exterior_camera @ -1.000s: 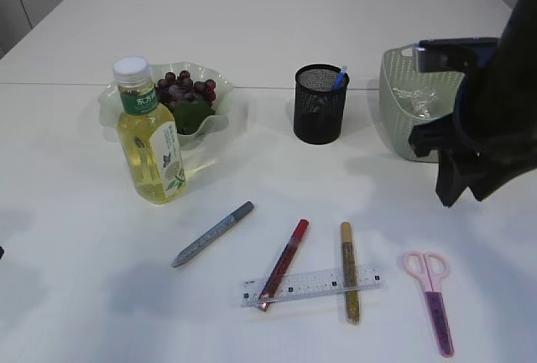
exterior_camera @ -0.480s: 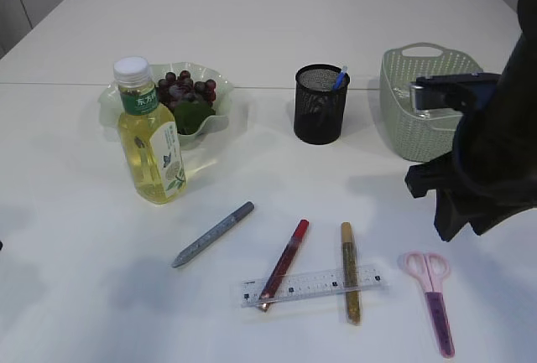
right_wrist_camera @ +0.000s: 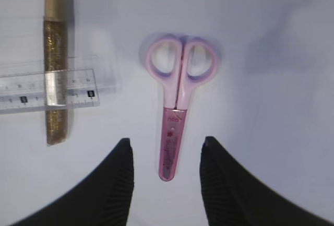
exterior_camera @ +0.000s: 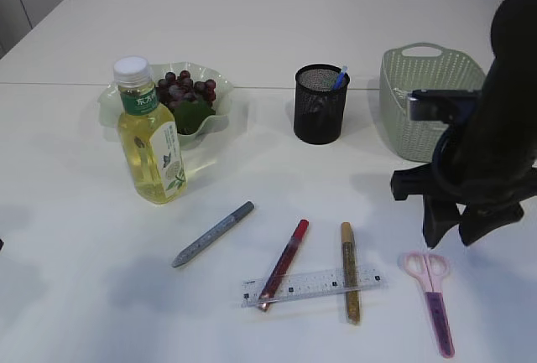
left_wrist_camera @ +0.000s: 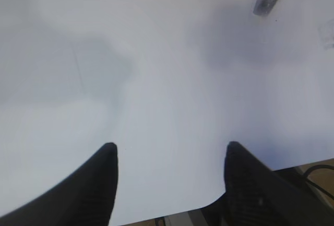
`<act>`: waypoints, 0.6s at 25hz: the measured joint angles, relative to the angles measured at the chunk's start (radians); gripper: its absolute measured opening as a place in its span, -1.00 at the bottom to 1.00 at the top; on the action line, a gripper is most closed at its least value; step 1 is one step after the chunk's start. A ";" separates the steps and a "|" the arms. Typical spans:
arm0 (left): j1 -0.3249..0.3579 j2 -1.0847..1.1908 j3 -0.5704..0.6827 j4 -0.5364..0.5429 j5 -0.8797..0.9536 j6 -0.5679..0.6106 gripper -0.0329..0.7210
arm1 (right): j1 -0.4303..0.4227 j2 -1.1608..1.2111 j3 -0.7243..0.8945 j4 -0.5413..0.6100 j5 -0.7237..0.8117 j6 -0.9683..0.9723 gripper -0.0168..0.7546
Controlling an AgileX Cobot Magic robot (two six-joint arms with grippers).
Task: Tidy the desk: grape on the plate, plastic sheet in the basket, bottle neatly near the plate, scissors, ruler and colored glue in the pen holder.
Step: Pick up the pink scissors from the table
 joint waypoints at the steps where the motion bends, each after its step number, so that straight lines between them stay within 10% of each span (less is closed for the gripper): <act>1: 0.000 0.000 0.000 0.001 0.000 0.000 0.33 | 0.000 0.016 0.006 0.000 -0.002 0.000 -0.06; 15: 0.000 0.000 0.000 0.001 -0.008 0.000 0.33 | 0.000 0.057 0.140 0.017 -0.174 0.005 -0.04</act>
